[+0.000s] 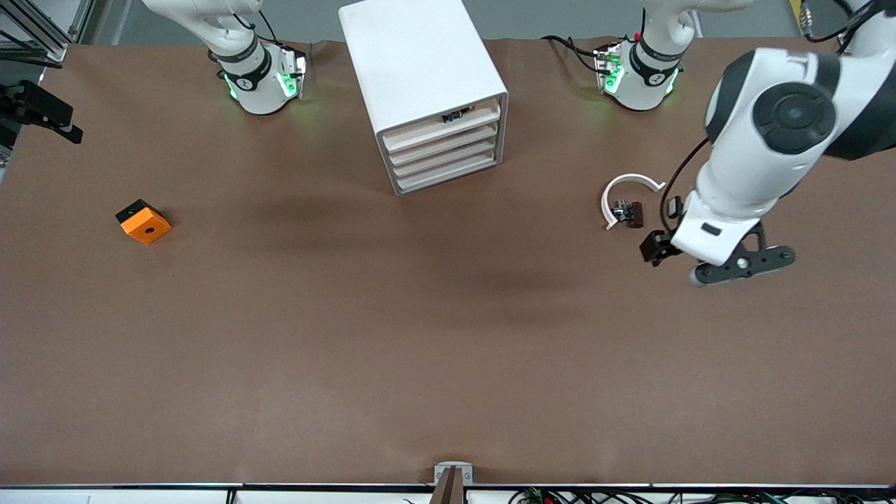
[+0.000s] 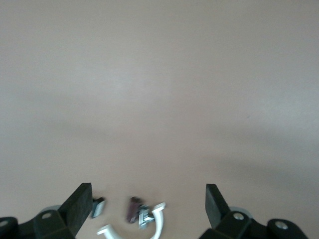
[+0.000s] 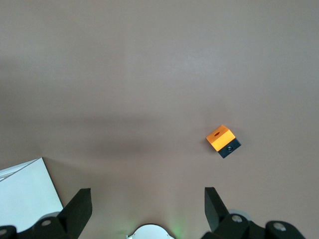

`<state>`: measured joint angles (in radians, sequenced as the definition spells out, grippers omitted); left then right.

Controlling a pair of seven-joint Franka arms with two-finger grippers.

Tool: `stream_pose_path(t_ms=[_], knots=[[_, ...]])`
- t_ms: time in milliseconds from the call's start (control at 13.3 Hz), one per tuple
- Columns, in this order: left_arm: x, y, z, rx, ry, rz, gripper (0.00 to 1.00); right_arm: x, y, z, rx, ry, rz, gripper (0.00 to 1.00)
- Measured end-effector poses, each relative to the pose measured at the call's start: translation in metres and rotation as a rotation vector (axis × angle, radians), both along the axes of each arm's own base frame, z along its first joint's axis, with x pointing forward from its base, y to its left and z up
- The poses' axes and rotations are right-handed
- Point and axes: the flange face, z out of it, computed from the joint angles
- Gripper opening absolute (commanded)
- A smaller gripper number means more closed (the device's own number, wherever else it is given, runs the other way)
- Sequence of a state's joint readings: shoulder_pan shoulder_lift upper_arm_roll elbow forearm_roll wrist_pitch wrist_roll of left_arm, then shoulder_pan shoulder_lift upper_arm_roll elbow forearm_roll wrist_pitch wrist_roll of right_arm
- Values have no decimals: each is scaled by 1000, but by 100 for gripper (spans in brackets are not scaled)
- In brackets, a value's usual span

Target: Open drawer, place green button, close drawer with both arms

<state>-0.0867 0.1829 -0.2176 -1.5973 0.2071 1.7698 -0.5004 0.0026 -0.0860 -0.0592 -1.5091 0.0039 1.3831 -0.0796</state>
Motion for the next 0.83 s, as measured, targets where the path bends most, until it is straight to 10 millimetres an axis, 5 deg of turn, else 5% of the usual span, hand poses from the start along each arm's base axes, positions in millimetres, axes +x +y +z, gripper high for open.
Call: stream_pose_path(t_ms=[300, 526, 826], knots=[[-23, 48, 44, -63, 78, -33, 100, -2, 0, -1, 0, -34, 0, 100], [-43, 104, 85, -149, 82, -74, 100, -1, -1, -2, -1, -46, -1, 100], [-65, 104, 112, -143, 55, -97, 100, 1, -8, -4, 11, -56, -17, 100]])
